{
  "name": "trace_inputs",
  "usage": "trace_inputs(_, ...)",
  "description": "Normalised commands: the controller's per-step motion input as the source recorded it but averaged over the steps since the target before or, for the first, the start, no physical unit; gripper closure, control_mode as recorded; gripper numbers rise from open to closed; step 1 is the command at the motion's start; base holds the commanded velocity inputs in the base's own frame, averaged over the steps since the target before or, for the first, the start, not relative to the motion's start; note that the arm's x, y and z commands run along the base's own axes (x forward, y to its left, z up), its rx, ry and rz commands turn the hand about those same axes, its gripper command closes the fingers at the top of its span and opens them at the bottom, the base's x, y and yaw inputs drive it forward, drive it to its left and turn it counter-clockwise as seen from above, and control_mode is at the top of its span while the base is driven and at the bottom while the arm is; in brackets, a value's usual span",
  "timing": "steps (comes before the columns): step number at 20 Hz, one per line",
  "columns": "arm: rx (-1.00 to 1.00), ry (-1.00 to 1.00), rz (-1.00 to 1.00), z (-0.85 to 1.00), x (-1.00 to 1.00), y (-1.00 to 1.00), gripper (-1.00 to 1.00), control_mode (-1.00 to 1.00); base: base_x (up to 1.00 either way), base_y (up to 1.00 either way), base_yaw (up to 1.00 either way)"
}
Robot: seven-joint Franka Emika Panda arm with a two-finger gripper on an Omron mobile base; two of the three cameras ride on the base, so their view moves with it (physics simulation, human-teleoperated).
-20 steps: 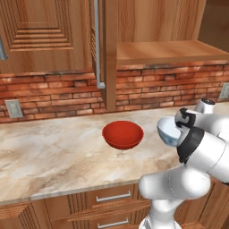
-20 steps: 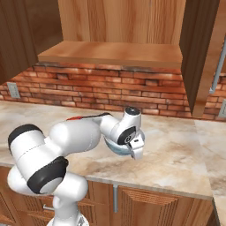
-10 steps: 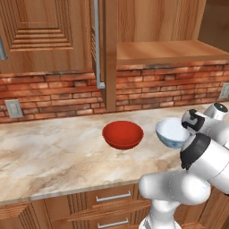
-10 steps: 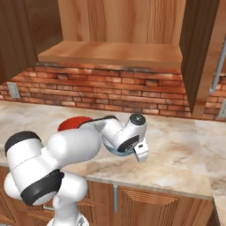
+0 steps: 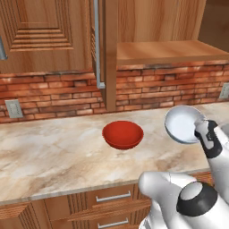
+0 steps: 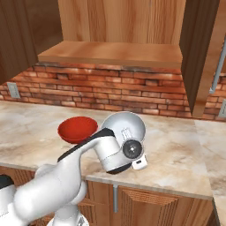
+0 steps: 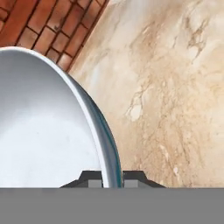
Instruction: Open the cabinet. Pick the bowls from the counter and place them in the cabinet. Then close the cabinet.
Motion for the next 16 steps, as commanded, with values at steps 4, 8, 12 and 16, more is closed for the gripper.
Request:
trace_inputs(4,-0.01,-0.08,-0.19,0.79,-0.64,0.01,1.00,-1.00,0.00,0.00,0.00)
trace_inputs(8,-0.07,-0.05,-0.14,0.84,-0.43,0.09,1.00,-1.00,0.00,0.00,0.00)
trace_inputs(12,-0.12,-0.10,-0.12,0.92,-0.58,0.11,1.00,-1.00,0.00,0.00,0.00)
trace_inputs(16,-0.01,-0.17,-0.13,0.69,-0.74,-0.09,1.00,-1.00,0.00,0.00,0.00)
